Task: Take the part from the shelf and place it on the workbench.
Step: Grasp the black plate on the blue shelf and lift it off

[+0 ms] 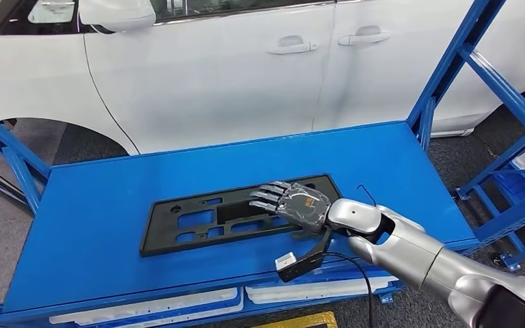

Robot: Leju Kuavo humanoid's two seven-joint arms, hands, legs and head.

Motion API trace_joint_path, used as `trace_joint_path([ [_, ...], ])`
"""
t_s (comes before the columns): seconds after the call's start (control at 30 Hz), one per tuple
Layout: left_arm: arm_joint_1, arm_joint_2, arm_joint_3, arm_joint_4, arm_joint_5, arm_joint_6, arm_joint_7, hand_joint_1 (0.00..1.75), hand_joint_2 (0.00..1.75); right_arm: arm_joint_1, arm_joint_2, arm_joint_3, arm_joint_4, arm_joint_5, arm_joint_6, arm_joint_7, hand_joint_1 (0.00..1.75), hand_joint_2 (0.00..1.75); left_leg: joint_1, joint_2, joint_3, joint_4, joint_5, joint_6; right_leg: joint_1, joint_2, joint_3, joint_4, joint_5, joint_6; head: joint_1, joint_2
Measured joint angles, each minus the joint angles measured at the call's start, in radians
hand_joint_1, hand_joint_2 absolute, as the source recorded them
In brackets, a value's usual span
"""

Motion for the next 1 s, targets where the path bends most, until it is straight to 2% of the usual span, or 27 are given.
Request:
trace_joint_path([
  [0.03, -0.002, 0.0, 0.0, 0.0, -0.001, 0.0, 0.0, 0.0, 0.0, -0.001, 0.011, 0.008, 0.021, 0.002, -0.004, 0.002, 0.0, 1.75, 0.0, 0.0, -0.024, 0.047, -0.012, -0.001, 0.001, -0.001, 0.0, 0.0, 0.0, 0.0, 0.0, 0.0],
  [0.07, -0.004, 0.0, 0.0, 0.0, -0.002, 0.0, 0.0, 0.0, 0.0, -0.004, 0.023, 0.017, 0.04, 0.005, -0.009, 0.004, 0.0, 1.75, 0.0, 0.0, -0.033, 0.06, -0.006, -0.001, 0.001, -0.001, 0.001, 0.0, 0.0, -0.001, 0.0, 0.0],
  [0.1, -0.004, 0.0, 0.0, 0.0, -0.005, 0.0, 0.001, 0.0, 0.0, -0.008, 0.035, 0.024, 0.059, 0.008, -0.016, 0.008, 0.0, 1.75, 0.0, 0.0, -0.019, 0.028, 0.02, 0.0, 0.002, -0.001, 0.002, 0.0, -0.001, -0.001, 0.0, 0.0],
  [0.17, -0.001, 0.0, 0.0, 0.0, -0.014, 0.0, 0.005, 0.0, 0.0, -0.022, 0.066, 0.037, 0.1, 0.014, -0.034, 0.018, 0.0, 1.75, 0.0, 0.003, 0.049, -0.112, 0.09, 0.008, 0.003, 0.003, 0.006, 0.001, -0.003, 0.002, 0.0, 0.0],
  [0.2, 0.001, 0.0, 0.0, 0.0, -0.018, 0.0, 0.006, 0.0, 0.0, -0.029, 0.085, 0.043, 0.127, 0.015, -0.047, 0.024, 0.0, 1.75, -0.002, 0.004, 0.082, -0.176, 0.112, 0.014, 0.006, 0.006, 0.007, 0.001, -0.005, 0.004, 0.0, 0.0],
  [0.23, 0.002, 0.0, 0.0, 0.0, -0.022, 0.0, 0.007, 0.0, 0.0, -0.035, 0.105, 0.047, 0.157, 0.012, -0.061, 0.029, 0.0, 1.75, -0.003, 0.006, 0.102, -0.216, 0.123, 0.018, 0.008, 0.009, 0.008, 0.002, -0.007, 0.008, 0.0, 0.0],
  [0.27, 0.003, 0.0, 0.0, 0.0, -0.025, 0.0, 0.007, 0.0, 0.0, -0.04, 0.128, 0.051, 0.191, 0.007, -0.076, 0.033, 0.0, 1.75, -0.004, 0.007, 0.111, -0.234, 0.125, 0.023, 0.01, 0.011, 0.007, 0.002, -0.008, 0.012, 0.0, 0.0],
  [0.37, 0.003, -0.003, 0.0, 0.0, -0.029, -0.001, 0.008, 0.0, 0.0, -0.054, 0.203, 0.056, 0.3, -0.015, -0.112, 0.039, 0.0, 1.75, -0.001, 0.007, 0.115, -0.245, 0.128, 0.038, 0.009, 0.012, 0.006, 0.009, -0.017, 0.028, 0.0, 0.0],
  [0.43, 0.004, -0.005, 0.0, 0.0, -0.029, -0.001, 0.008, 0.0, 0.0, -0.061, 0.247, 0.057, 0.364, -0.03, -0.12, 0.035, 0.0, 1.75, 0.002, 0.01, 0.117, -0.253, 0.133, 0.048, 0.009, 0.009, -0.023, 0.08, -0.065, 0.036, 0.0, 0.0],
  [0.5, 0.005, -0.005, 0.0, 0.0, -0.027, -0.001, 0.008, 0.0, 0.0, -0.064, 0.284, 0.058, 0.419, -0.048, -0.126, 0.021, 0.0, 1.75, 0.002, 0.011, 0.115, -0.253, 0.133, 0.052, 0.007, 0.006, -0.086, 0.216, -0.133, 0.039, 0.0, 0.0],
  [0.53, 0.006, -0.005, 0.0, 0.0, -0.026, -0.001, 0.009, 0.0, 0.0, -0.064, 0.298, 0.058, 0.442, -0.055, -0.129, 0.014, 0.0, 1.75, 0.002, 0.01, 0.114, -0.253, 0.133, 0.052, 0.007, 0.006, -0.111, 0.27, -0.152, 0.04, 0.0, 0.0],
  [0.57, 0.006, -0.006, 0.0, 0.0, -0.024, -0.001, 0.009, 0.0, 0.0, -0.066, 0.31, 0.058, 0.461, -0.06, -0.131, 0.01, 0.0, 1.75, 0.002, 0.009, 0.114, -0.252, 0.133, 0.052, 0.007, 0.006, -0.119, 0.29, -0.15, 0.04, 0.0, 0.0],
  [0.6, 0.007, -0.006, 0.0, 0.0, -0.023, -0.001, 0.009, 0.0, 0.0, -0.069, 0.321, 0.058, 0.477, -0.064, -0.131, 0.007, 0.0, 1.75, 0.002, 0.009, 0.115, -0.252, 0.134, 0.052, 0.007, 0.006, -0.106, 0.265, -0.129, 0.039, 0.0, 0.0],
  [0.67, 0.007, -0.007, 0.0, 0.0, -0.021, -0.001, 0.008, 0.0, 0.0, -0.075, 0.338, 0.058, 0.499, -0.067, -0.132, 0.005, 0.0, 1.75, 0.002, 0.008, 0.116, -0.249, 0.135, 0.049, 0.008, 0.006, -0.034, 0.127, -0.064, 0.032, 0.0, 0.0],
  [0.7, 0.006, -0.008, 0.0, 0.0, -0.021, -0.001, 0.008, 0.0, 0.0, -0.078, 0.345, 0.058, 0.507, -0.068, -0.132, 0.004, 0.17, 1.75, 0.0, 0.006, 0.115, -0.246, 0.134, 0.045, 0.01, 0.007, -0.002, 0.062, -0.04, 0.027, 0.0, 0.0],
  [0.73, 0.006, -0.008, 0.0, 0.0, -0.02, -0.001, 0.008, 0.0, 0.0, -0.081, 0.351, 0.058, 0.514, -0.069, -0.132, 0.004, 0.6, 1.75, -0.001, 0.005, 0.115, -0.244, 0.134, 0.04, 0.011, 0.008, 0.017, 0.019, -0.026, 0.022, 0.0, 0.0],
  [0.8, 0.007, -0.008, 0.0, 0.0, -0.019, 0.0, 0.008, 0.0, 0.0, -0.083, 0.361, 0.059, 0.524, -0.072, -0.131, 0.0, 1.47, 1.75, -0.002, 0.001, 0.114, -0.244, 0.135, 0.029, 0.014, 0.008, 0.022, 0.0, -0.02, 0.012, 0.0, 0.0],
  [0.83, 0.007, -0.008, 0.0, 0.0, -0.018, 0.0, 0.006, 0.0, 0.0, -0.083, 0.364, 0.059, 0.527, -0.075, -0.13, -0.003, 1.75, 1.75, -0.003, 0.001, 0.114, -0.246, 0.137, 0.024, 0.012, 0.008, 0.022, -0.002, -0.016, 0.007, 0.0, 0.0],
  [0.9, 0.008, -0.008, 0.0, 0.0, -0.017, 0.001, 0.004, 0.0, 0.0, -0.083, 0.369, 0.062, 0.531, -0.083, -0.127, -0.01, 1.75, 1.75, -0.003, 0.002, 0.101, -0.223, 0.119, 0.013, 0.007, 0.005, 0.021, -0.007, -0.007, -0.002, 0.0, 0.0],
  [0.93, 0.007, -0.007, 0.0, 0.0, -0.017, 0.001, 0.001, 0.0, 0.0, -0.082, 0.371, 0.063, 0.531, -0.086, -0.125, -0.013, 1.75, 1.75, -0.003, 0.003, 0.082, -0.181, 0.093, 0.007, 0.003, 0.003, 0.021, -0.01, -0.004, -0.005, 0.0, 0.0],
  [1.0, 0.004, -0.007, 0.0, 0.001, -0.016, 0.001, -0.003, 0.0, 0.0, -0.078, 0.372, 0.066, 0.533, -0.089, -0.12, -0.016, 1.75, 1.75, 0.002, 0.004, 0.022, -0.048, 0.024, -0.003, 0.003, 0.002, 0.017, -0.01, -0.001, -0.008, 0.0, 0.0],
])
